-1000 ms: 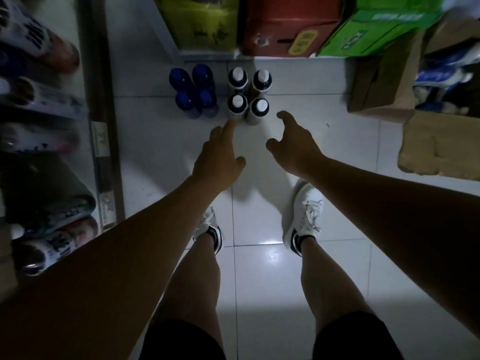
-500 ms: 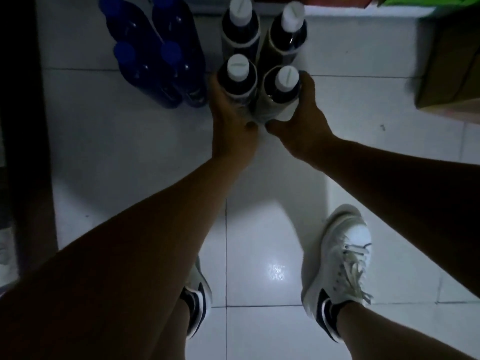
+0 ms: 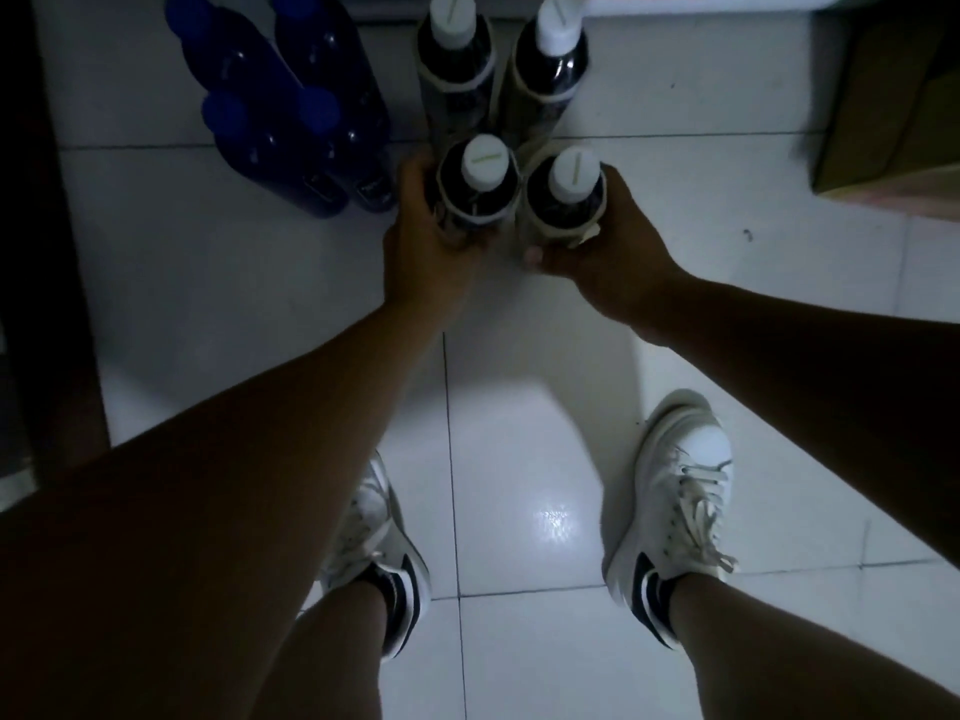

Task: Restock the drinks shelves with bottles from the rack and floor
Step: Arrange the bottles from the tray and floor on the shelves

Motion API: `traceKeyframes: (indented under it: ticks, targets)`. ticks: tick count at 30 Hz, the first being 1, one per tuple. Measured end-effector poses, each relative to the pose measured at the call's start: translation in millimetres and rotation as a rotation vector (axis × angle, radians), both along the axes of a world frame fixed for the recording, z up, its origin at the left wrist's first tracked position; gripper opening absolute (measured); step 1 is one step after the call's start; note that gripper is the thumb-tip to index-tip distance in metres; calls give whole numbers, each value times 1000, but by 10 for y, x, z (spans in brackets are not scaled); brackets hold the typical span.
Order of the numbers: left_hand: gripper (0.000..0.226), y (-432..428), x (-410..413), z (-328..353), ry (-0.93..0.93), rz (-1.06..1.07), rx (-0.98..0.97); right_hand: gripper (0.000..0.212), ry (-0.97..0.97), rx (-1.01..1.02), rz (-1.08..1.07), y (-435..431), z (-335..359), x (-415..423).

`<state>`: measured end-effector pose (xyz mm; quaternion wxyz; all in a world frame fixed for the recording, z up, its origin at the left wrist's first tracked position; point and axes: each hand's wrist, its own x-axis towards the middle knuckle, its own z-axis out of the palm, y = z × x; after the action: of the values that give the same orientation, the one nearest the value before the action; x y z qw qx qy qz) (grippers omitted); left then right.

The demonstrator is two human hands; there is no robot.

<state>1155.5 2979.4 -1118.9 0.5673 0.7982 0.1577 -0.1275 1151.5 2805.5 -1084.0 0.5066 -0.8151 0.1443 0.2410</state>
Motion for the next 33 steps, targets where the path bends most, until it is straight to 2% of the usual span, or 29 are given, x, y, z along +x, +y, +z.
traceKeyframes:
  ticks: [3,8,12,16,24,27,31,33]
  targets:
    - [66,14,-209,357,64,-15,-33,82,25,-7,7,-44,385,-191]
    - [77,57,-428,1289,146,6,-212,76,82,111,-4,-50,1327,-386]
    - [60,230,-512,2170,107,-84,-199,62,58,181,29,-8,2185,-528]
    - [53,464,-694,3060,102,-73,-233,62,71,164,-1,109,2979,-683]
    - [53,962,-1078,5023,6,148,-367,47,-4,324,89,592,4855,-756]
    - [50,1083,-1171,5771,-66,204,-429,52,-15,403,138,741,5591,-729]
    - [57,1124,-1209,6609,-154,371,-536,67,-81,460,143,878,6372,-624]
    - [60,1094,-1201,6984,-186,426,-588,63,-92,511,120,925,6724,-544]
